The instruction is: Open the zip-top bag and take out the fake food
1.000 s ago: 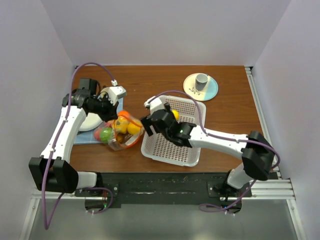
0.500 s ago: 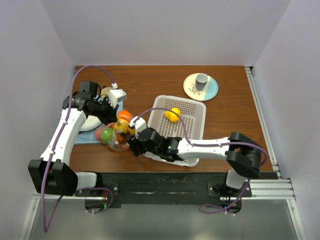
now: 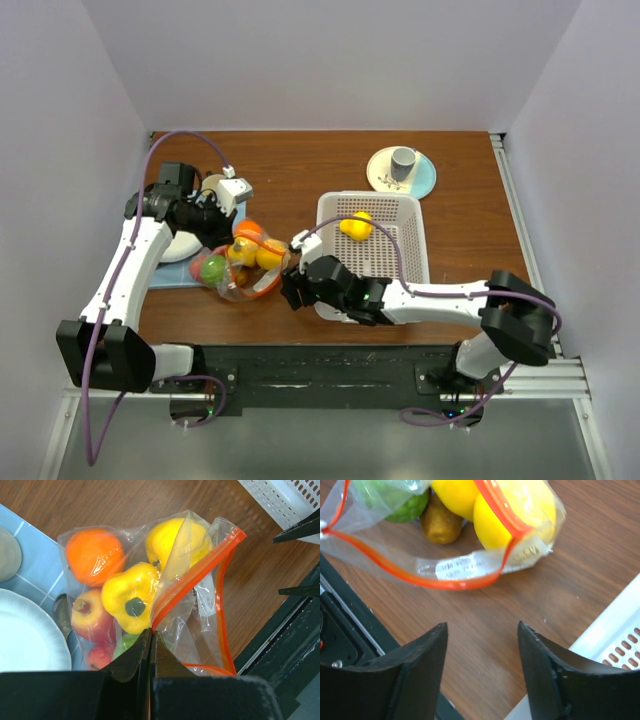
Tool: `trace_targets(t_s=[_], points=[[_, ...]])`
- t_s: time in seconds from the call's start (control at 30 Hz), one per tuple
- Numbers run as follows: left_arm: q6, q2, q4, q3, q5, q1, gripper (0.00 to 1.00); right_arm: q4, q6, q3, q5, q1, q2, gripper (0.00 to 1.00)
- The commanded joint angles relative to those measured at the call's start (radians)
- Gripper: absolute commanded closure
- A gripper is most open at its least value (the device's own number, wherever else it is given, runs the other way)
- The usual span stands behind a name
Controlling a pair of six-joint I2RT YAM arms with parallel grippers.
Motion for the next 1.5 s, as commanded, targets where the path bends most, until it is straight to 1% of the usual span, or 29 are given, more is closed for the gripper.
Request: trace_targets(t_s=[0.0, 0.07, 0.13, 0.17, 0.2, 0.23, 0.27, 0.3, 0.37, 0.47, 0.5, 0.53, 0.6, 0.67, 0.77, 0.8, 0.9, 1.07, 1.1, 1.13, 1.17, 1.2, 1.3, 1.37, 1.4, 1.47], points=[[0.003, -0.008, 0.008, 0.006, 0.032, -0.001, 1.00, -0.051, 0.000, 0.050, -0.019, 0.001, -0.010, 0.36], [-0.003, 0.002, 0.001, 0.015, 0.047, -0.001, 1.00, -0.054, -0.026, 0.131, -0.019, 0.012, 0.031, 0.36], [-0.003, 0.005, -0.022, 0.035, 0.070, -0.001, 1.00, -0.045, -0.037, 0.182, -0.038, 0.013, 0.083, 0.40], [-0.003, 0.004, -0.030, 0.041, 0.075, -0.001, 1.00, -0.043, -0.043, 0.231, -0.042, 0.015, 0.100, 0.43], [-0.001, 0.004, -0.045, 0.052, 0.075, -0.001, 1.00, -0.042, -0.044, 0.257, -0.049, 0.016, 0.120, 0.54], [0.000, 0.002, -0.048, 0.055, 0.075, -0.001, 1.00, -0.046, -0.044, 0.282, -0.062, 0.016, 0.143, 0.58], [0.003, -0.001, -0.053, 0.055, 0.073, -0.001, 1.00, -0.050, -0.052, 0.320, -0.072, 0.016, 0.175, 0.60], [0.005, -0.001, -0.061, 0.057, 0.073, -0.001, 1.00, -0.047, -0.057, 0.334, -0.076, 0.018, 0.193, 0.60], [0.008, -0.005, -0.065, 0.054, 0.075, -0.001, 1.00, -0.043, -0.070, 0.360, -0.078, 0.018, 0.228, 0.56], [0.014, -0.010, -0.073, 0.051, 0.079, -0.002, 1.00, -0.050, -0.104, 0.388, -0.055, 0.018, 0.260, 0.37], [0.015, -0.011, -0.075, 0.049, 0.082, -0.002, 1.00, -0.056, -0.115, 0.392, -0.043, 0.019, 0.275, 0.22], [0.019, -0.014, -0.079, 0.049, 0.085, -0.002, 1.00, -0.060, -0.135, 0.395, -0.026, 0.019, 0.283, 0.17], [0.026, -0.014, -0.087, 0.052, 0.085, -0.001, 1.00, -0.057, -0.159, 0.392, 0.057, 0.026, 0.295, 0.10], [0.037, -0.014, -0.094, 0.054, 0.090, -0.002, 1.00, -0.048, -0.193, 0.374, 0.115, 0.027, 0.297, 0.08], [0.052, -0.011, -0.107, 0.055, 0.095, -0.002, 1.00, 0.018, -0.241, 0.343, 0.200, 0.029, 0.300, 0.07], [0.057, -0.007, -0.117, 0.060, 0.095, -0.002, 1.00, 0.038, -0.248, 0.343, 0.248, 0.029, 0.305, 0.07], [0.081, 0.001, -0.145, 0.068, 0.096, -0.002, 1.00, 0.058, -0.282, 0.360, 0.331, 0.030, 0.337, 0.07], [0.135, 0.012, -0.200, 0.081, 0.124, -0.005, 1.00, 0.084, -0.331, 0.405, 0.416, 0.035, 0.421, 0.06], [0.147, 0.015, -0.237, 0.087, 0.131, -0.007, 0.98, 0.082, -0.337, 0.412, 0.431, 0.042, 0.436, 0.05], [0.164, 0.027, -0.257, 0.095, 0.148, -0.007, 0.93, 0.079, -0.343, 0.418, 0.442, 0.045, 0.450, 0.05], [0.192, 0.028, -0.275, 0.110, 0.151, -0.007, 0.84, 0.075, -0.340, 0.425, 0.442, 0.049, 0.469, 0.05], [0.203, 0.035, -0.298, 0.120, 0.150, -0.007, 0.69, 0.075, -0.336, 0.422, 0.441, 0.053, 0.472, 0.05], [0.226, 0.036, -0.302, 0.173, 0.118, -0.005, 0.61, 0.105, -0.321, 0.389, 0.425, 0.059, 0.467, 0.05], [0.218, 0.032, -0.266, 0.201, 0.069, -0.001, 0.58, 0.115, -0.313, 0.374, 0.422, 0.061, 0.461, 0.05], [0.209, 0.030, -0.201, 0.200, 0.046, 0.016, 0.57, 0.124, -0.313, 0.371, 0.422, 0.064, 0.451, 0.05], [0.175, 0.045, -0.121, 0.172, -0.037, 0.035, 0.57, 0.134, -0.316, 0.356, 0.424, 0.065, 0.438, 0.05]])
